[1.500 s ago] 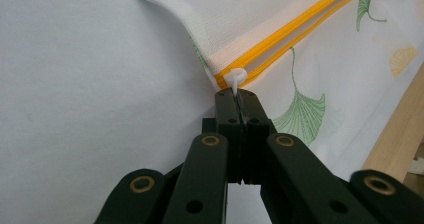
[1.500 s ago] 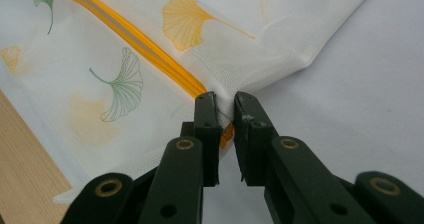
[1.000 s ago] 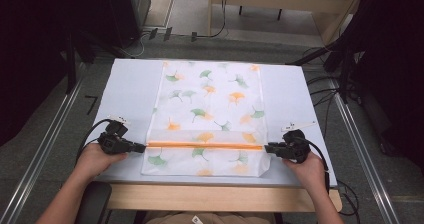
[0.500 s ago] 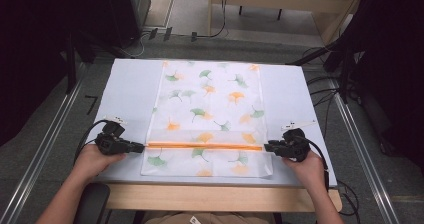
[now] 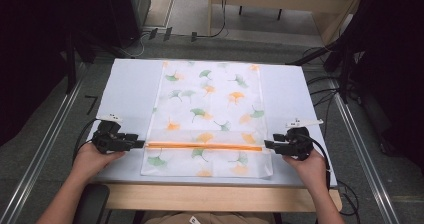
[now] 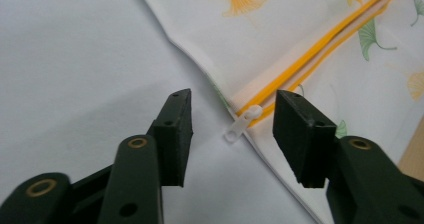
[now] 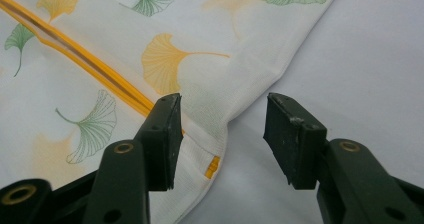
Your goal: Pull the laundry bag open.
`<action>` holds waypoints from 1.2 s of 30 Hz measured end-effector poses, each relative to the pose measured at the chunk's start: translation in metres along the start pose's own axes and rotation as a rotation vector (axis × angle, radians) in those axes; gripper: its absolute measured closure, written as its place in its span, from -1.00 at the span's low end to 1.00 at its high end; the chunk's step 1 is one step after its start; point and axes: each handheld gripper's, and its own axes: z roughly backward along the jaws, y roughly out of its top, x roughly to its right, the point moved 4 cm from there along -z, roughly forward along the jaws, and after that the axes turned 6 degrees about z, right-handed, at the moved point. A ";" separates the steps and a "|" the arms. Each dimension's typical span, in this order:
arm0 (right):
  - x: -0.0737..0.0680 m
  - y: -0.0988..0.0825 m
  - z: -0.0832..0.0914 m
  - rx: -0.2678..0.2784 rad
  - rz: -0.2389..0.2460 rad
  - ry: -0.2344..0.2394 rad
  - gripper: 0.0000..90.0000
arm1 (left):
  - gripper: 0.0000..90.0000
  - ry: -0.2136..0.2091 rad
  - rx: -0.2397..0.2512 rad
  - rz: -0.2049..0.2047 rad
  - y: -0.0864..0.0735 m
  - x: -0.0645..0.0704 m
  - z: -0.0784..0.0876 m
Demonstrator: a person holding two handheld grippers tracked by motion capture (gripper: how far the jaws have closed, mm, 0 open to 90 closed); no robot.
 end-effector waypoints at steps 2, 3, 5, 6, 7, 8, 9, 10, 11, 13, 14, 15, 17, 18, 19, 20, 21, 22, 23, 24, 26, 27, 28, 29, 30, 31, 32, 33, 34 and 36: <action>0.001 0.000 0.000 0.004 -0.002 -0.004 0.09 | 0.01 0.010 0.007 0.002 0.000 -0.001 0.000; 0.001 0.000 0.001 0.007 -0.001 -0.006 0.09 | -0.01 0.017 0.013 0.004 0.000 -0.002 0.000; 0.002 0.000 0.001 0.010 0.001 -0.004 0.08 | -0.01 0.022 0.013 0.000 0.000 -0.003 0.001; 0.002 0.000 0.002 0.013 -0.001 -0.003 0.08 | -0.04 0.020 0.020 0.003 0.000 -0.003 0.001; 0.002 0.000 0.002 0.013 -0.001 -0.003 0.08 | -0.04 0.019 0.027 0.008 0.000 -0.004 0.002; 0.003 0.000 0.002 0.015 -0.002 -0.005 0.08 | -0.05 0.027 0.032 0.008 0.000 -0.004 0.003; 0.004 0.000 0.002 0.015 -0.001 -0.004 0.07 | -0.07 0.031 0.036 0.008 0.000 -0.005 0.003; 0.004 0.000 0.002 0.015 -0.001 -0.004 0.07 | -0.08 0.031 0.036 0.008 0.000 -0.005 0.003; 0.004 0.000 0.003 0.015 -0.006 -0.005 0.07 | -0.08 0.035 0.040 0.006 0.000 -0.006 0.004; 0.007 -0.001 0.004 0.022 -0.008 -0.009 0.02 | -0.10 0.048 0.051 0.009 0.000 -0.008 0.005; 0.008 -0.001 0.005 0.024 -0.014 -0.011 -0.01 | -0.10 0.053 0.053 0.006 0.000 -0.008 0.005; 0.008 -0.001 0.005 0.024 -0.014 -0.011 -0.01 | -0.12 0.053 0.053 0.006 0.000 -0.008 0.005; 0.011 -0.002 0.006 0.033 -0.020 -0.016 -0.05 | -0.14 0.061 0.060 0.007 0.000 -0.010 0.006; 0.014 -0.003 0.008 0.038 -0.021 -0.023 -0.08 | -0.15 0.076 0.074 0.013 0.000 -0.012 0.007; 0.014 -0.003 0.008 0.038 -0.021 -0.023 -0.08 | -0.17 0.076 0.074 0.013 0.000 -0.012 0.007; 0.018 -0.005 0.010 0.049 -0.027 -0.023 -0.12 | -0.19 0.080 0.078 0.016 0.000 -0.015 0.008; 0.020 -0.006 0.011 0.056 -0.033 -0.029 -0.15 | -0.19 0.085 0.085 0.017 0.000 -0.016 0.009; 0.022 -0.007 0.012 0.059 -0.036 -0.037 -0.17 | -0.20 0.092 0.090 0.027 0.000 -0.017 0.009; 0.023 -0.008 0.012 0.064 -0.042 -0.046 -0.19 | -0.21 0.098 0.098 0.034 0.001 -0.019 0.010; 0.026 -0.008 0.013 0.071 -0.038 -0.053 -0.21 | -0.22 0.106 0.094 0.034 0.001 -0.020 0.011; 0.030 -0.010 0.015 0.075 -0.042 -0.070 -0.23 | -0.24 0.128 0.110 0.047 0.001 -0.023 0.012; 0.032 -0.012 0.016 0.077 -0.048 -0.079 -0.24 | -0.24 0.128 0.110 0.047 0.001 -0.023 0.012; 0.034 -0.013 0.017 0.079 -0.052 -0.087 -0.25 | -0.24 0.143 0.117 0.057 0.000 -0.026 0.014; 0.037 -0.014 0.018 0.085 -0.052 -0.096 -0.26 | -0.26 0.146 0.118 0.060 0.000 -0.027 0.014; 0.038 -0.014 0.019 0.087 -0.051 -0.103 -0.26 | -0.27 0.155 0.123 0.063 0.000 -0.029 0.015; 0.038 -0.014 0.019 0.087 -0.051 -0.103 -0.26 | -0.28 0.155 0.123 0.063 0.000 -0.029 0.015; 0.043 -0.017 0.021 0.092 -0.058 -0.120 -0.27 | -0.29 0.164 0.123 0.068 0.000 -0.030 0.016; 0.043 -0.017 0.021 0.092 -0.058 -0.120 -0.27 | -0.29 0.169 0.131 0.073 0.000 -0.031 0.016; 0.045 -0.018 0.022 0.094 -0.061 -0.128 -0.28 | -0.29 0.176 0.133 0.072 0.000 -0.032 0.018; 0.048 -0.020 0.024 0.096 -0.068 -0.138 -0.29 | -0.32 0.177 0.148 0.079 0.000 -0.034 0.019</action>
